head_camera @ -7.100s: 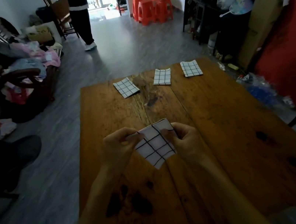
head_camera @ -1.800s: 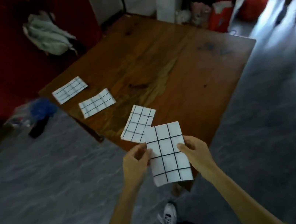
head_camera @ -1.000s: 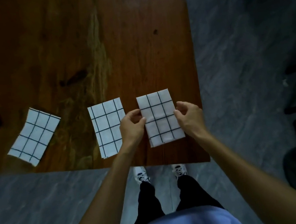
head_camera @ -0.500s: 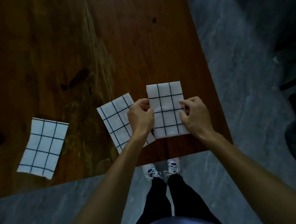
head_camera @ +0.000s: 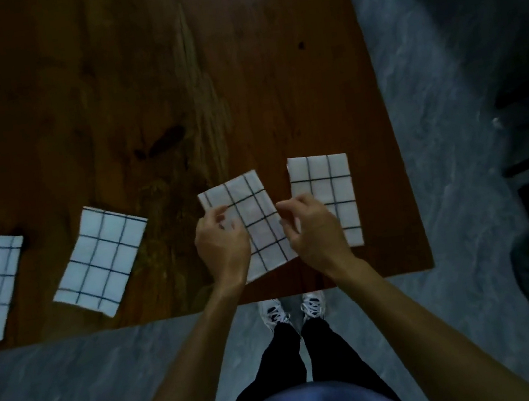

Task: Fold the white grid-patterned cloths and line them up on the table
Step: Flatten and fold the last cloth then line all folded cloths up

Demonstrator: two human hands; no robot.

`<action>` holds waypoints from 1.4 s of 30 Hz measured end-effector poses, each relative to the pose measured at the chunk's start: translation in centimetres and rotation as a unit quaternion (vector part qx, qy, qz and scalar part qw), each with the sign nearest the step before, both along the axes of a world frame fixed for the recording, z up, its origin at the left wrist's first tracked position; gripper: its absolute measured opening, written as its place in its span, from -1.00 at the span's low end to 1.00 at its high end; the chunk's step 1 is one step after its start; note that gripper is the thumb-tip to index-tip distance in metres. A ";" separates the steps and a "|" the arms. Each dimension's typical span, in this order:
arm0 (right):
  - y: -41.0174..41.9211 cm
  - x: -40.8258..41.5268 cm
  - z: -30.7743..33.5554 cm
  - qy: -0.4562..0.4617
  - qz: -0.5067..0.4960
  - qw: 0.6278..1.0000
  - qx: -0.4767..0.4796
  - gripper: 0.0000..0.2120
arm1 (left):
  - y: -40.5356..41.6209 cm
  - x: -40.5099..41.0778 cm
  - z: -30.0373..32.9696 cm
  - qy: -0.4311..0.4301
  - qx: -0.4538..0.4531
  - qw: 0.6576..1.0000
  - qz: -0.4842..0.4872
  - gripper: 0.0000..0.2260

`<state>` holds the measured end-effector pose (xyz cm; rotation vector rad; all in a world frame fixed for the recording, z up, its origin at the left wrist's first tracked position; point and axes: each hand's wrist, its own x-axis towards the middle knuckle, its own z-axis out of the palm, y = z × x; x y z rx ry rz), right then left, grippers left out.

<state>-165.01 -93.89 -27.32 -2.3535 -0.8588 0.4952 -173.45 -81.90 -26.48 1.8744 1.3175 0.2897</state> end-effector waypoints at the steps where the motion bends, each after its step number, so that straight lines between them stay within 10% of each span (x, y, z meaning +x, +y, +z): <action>1: 1.2 -0.5 0.0 0.010 0.010 1.000 0.000 -0.66 | 0.7 -1.1 -0.2 0.012 -0.003 1.000 0.011 -0.73; 13: 4.4 -2.2 -1.2 -0.053 -0.060 0.988 -0.129 -0.68 | 3.3 -1.5 -1.8 -0.004 -0.018 1.000 0.007 -0.73; 42: 4.9 -1.9 -0.7 -0.003 -0.112 0.993 -0.041 -0.63 | 5.8 -0.2 -1.8 0.004 0.074 0.997 -0.035 -0.64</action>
